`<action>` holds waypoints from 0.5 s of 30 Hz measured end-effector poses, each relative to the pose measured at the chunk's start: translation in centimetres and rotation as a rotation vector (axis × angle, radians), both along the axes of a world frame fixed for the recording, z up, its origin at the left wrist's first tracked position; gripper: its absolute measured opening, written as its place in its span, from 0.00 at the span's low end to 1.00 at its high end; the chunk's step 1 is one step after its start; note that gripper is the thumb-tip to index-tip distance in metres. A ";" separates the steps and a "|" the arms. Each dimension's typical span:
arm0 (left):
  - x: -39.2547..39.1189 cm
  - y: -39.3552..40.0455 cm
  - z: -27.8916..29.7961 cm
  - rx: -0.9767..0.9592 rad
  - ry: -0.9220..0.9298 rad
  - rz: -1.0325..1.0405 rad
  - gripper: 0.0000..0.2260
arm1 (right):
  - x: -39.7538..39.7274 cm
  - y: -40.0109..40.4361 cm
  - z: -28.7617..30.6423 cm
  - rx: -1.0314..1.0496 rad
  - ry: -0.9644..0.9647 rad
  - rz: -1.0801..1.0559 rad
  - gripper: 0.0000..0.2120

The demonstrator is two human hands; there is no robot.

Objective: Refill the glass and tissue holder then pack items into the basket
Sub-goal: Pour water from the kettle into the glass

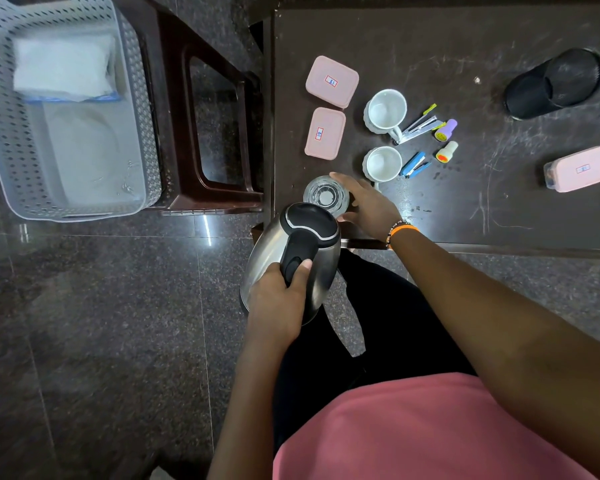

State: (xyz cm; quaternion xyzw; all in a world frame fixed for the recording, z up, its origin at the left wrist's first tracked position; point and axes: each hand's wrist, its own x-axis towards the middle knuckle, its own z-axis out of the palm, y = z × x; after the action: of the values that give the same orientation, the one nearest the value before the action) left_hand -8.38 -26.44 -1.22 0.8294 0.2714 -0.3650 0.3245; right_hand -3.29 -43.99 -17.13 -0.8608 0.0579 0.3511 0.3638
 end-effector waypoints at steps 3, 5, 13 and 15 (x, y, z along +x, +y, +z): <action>0.1 -0.3 0.1 0.004 0.003 -0.012 0.20 | 0.1 0.0 0.2 -0.025 -0.004 0.015 0.38; 0.2 -0.5 0.3 0.015 0.004 -0.043 0.19 | 0.1 0.0 0.2 -0.041 -0.006 0.020 0.38; 0.2 -0.6 -0.1 0.050 0.043 -0.076 0.19 | 0.1 0.0 0.6 -0.036 0.001 0.028 0.37; 0.3 -0.6 -0.2 0.067 0.050 -0.088 0.18 | 0.1 0.0 0.6 -0.036 0.002 0.034 0.38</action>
State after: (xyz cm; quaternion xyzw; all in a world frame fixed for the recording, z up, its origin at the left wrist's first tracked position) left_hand -8.09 -27.05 -1.42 0.8414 0.2549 -0.3903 0.2734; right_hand -3.15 -43.96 -16.50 -0.8676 0.0501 0.3571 0.3424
